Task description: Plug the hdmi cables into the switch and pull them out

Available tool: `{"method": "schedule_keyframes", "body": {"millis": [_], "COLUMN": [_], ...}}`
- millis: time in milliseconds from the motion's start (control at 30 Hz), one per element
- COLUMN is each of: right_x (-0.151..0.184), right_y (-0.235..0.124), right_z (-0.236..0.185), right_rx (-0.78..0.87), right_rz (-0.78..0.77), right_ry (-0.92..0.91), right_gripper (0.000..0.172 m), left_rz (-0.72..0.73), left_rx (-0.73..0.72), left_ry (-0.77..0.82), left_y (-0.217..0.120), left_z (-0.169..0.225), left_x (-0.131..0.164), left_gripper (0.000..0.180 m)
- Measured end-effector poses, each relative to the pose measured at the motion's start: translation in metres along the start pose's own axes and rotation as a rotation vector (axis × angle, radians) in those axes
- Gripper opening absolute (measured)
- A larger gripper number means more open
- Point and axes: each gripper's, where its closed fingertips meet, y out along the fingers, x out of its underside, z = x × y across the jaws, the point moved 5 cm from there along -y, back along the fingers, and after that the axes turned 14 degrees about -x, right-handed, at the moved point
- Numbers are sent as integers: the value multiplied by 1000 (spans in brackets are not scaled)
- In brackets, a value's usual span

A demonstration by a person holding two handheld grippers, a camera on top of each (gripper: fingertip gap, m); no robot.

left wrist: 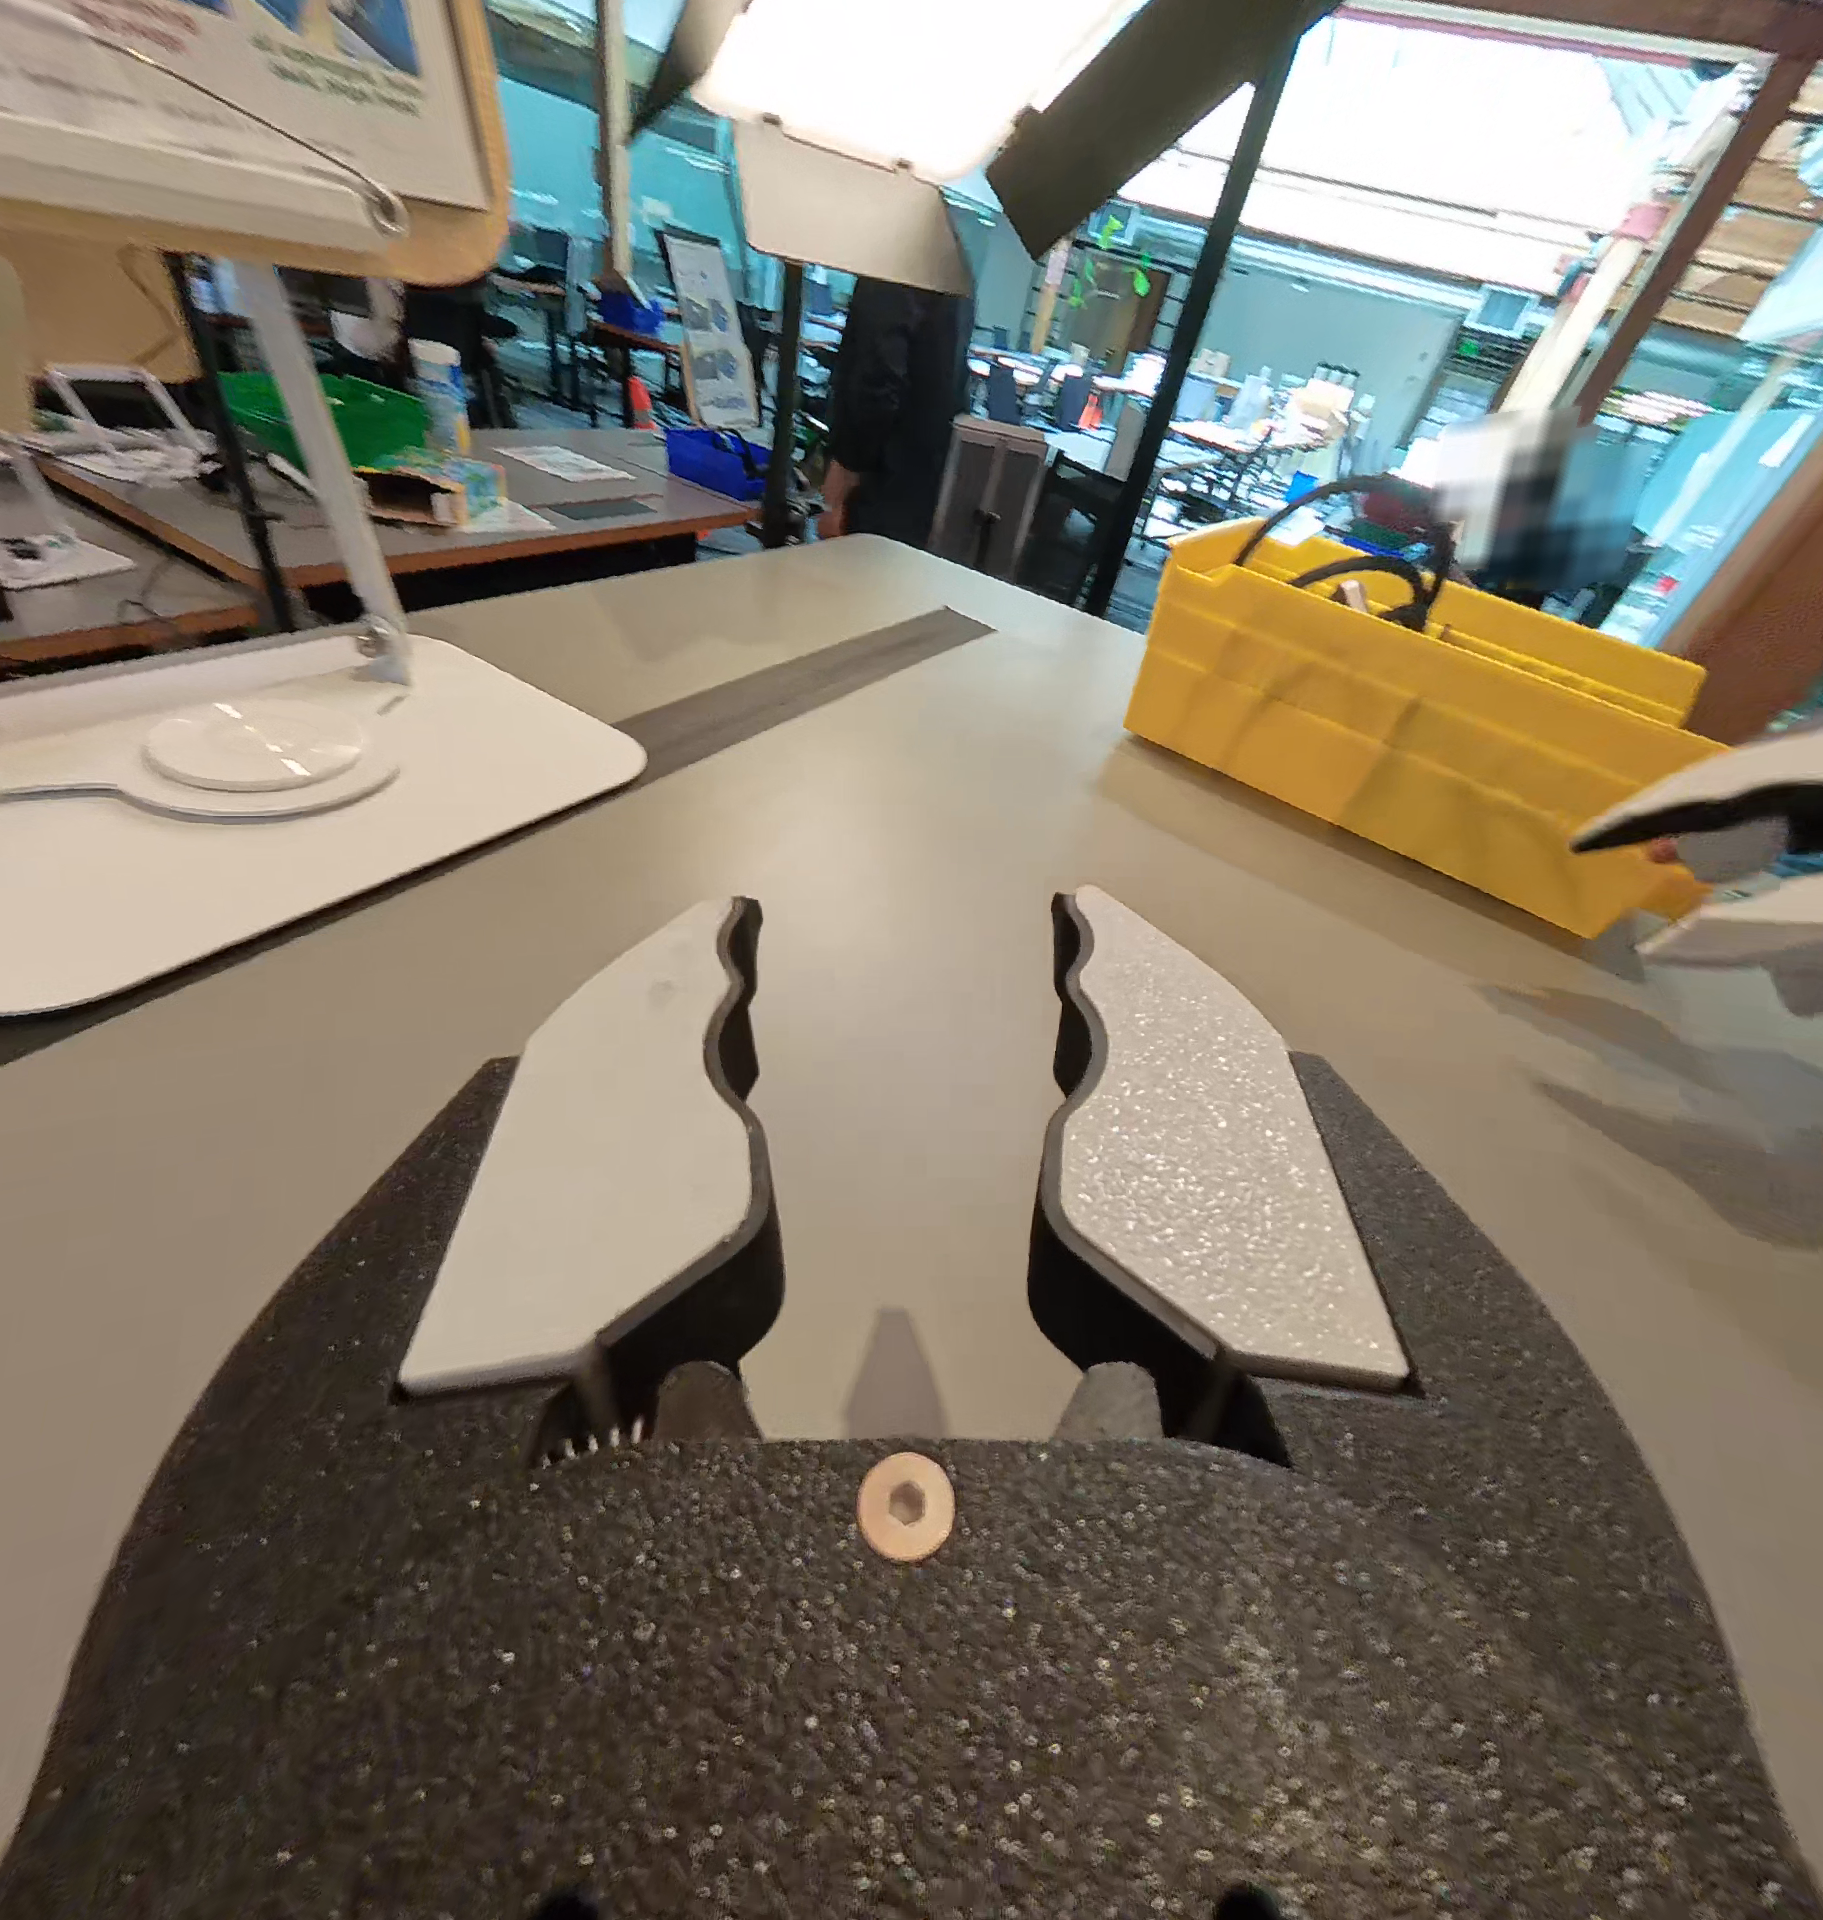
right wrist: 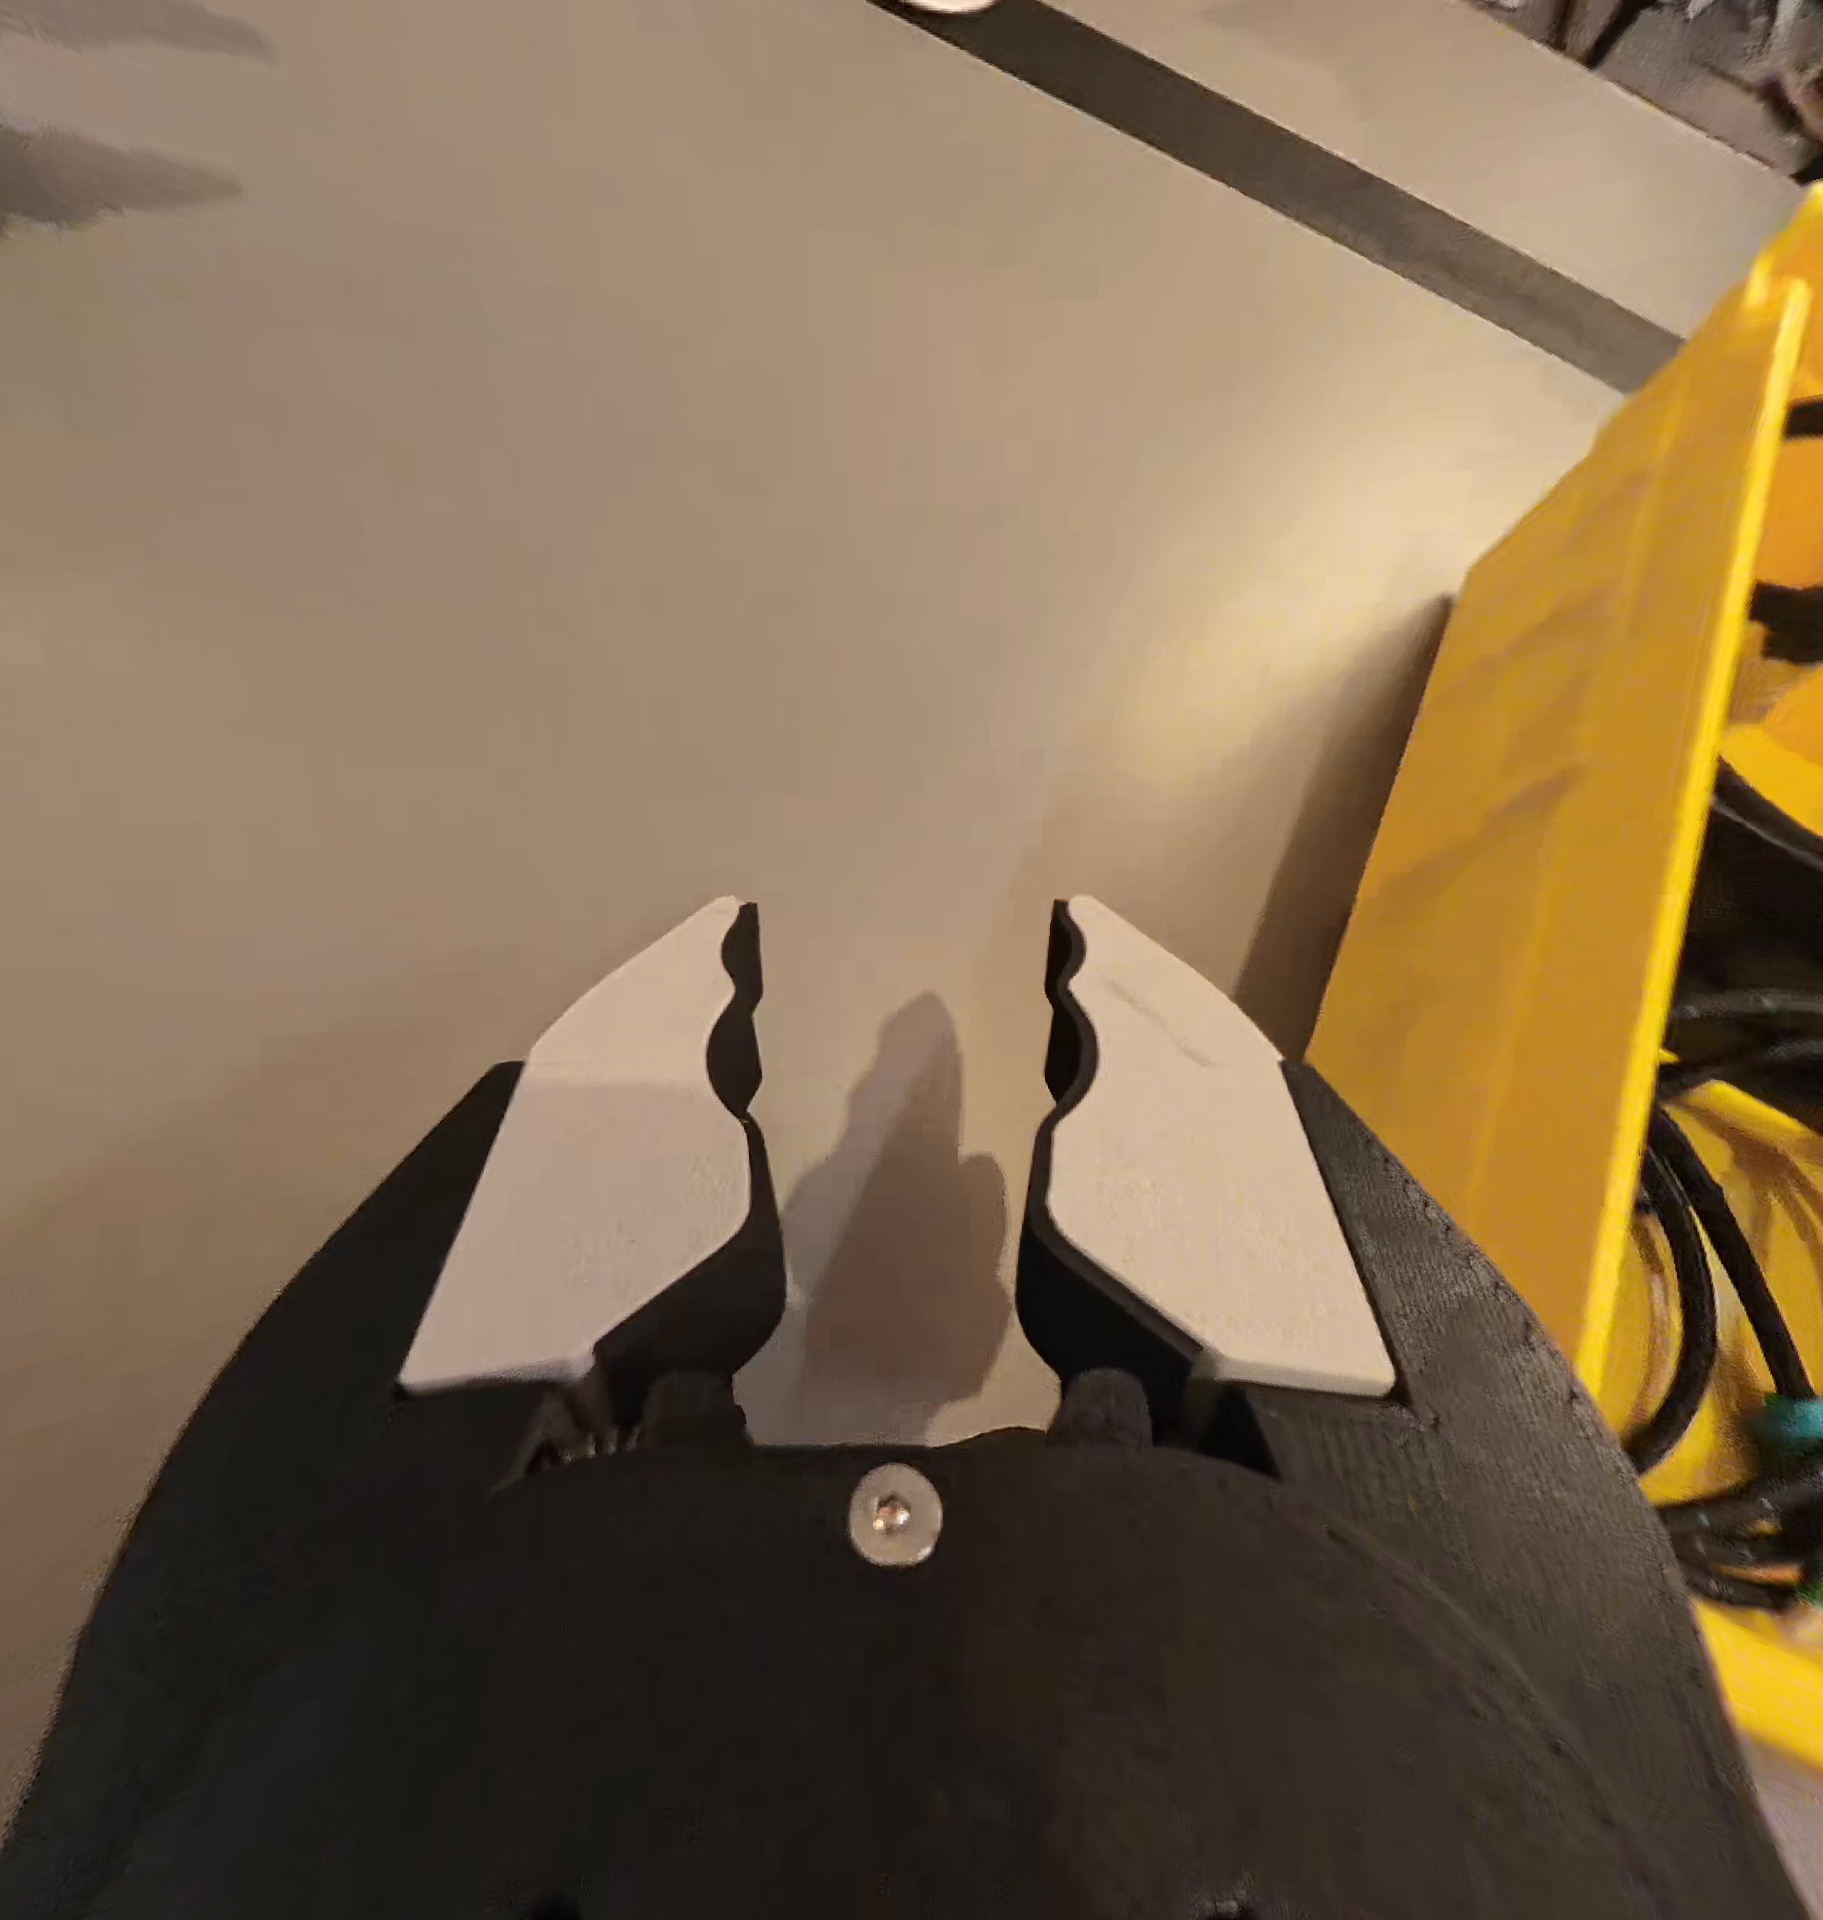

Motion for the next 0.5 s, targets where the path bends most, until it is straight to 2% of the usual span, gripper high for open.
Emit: {"method": "schedule_keyframes", "body": {"millis": [133, 167, 200, 267, 500], "right_x": [6, 6, 6, 8, 21], "right_y": [-31, -40, -49, -68, -110], "right_z": [19, 24, 28, 39, 67], "right_rx": [100, 95, 83, 124, 273], "right_rz": [9, 3, 2, 5, 15], "right_ry": [12, 9, 12, 18, 49], "right_gripper": [59, 50, 50, 59, 68], "left_rz": [89, 108, 131, 201, 330], "left_rx": [-184, -237, -285, -388, -705], "left_ry": [2, 3, 4, 4, 36], "left_y": [-14, -22, -33, -62, -184], "left_z": [-21, -24, -27, -28, 1], "left_x": [-6, -7, -6, -6, 7], "left_gripper": [67, 68, 70, 73, 71]}}
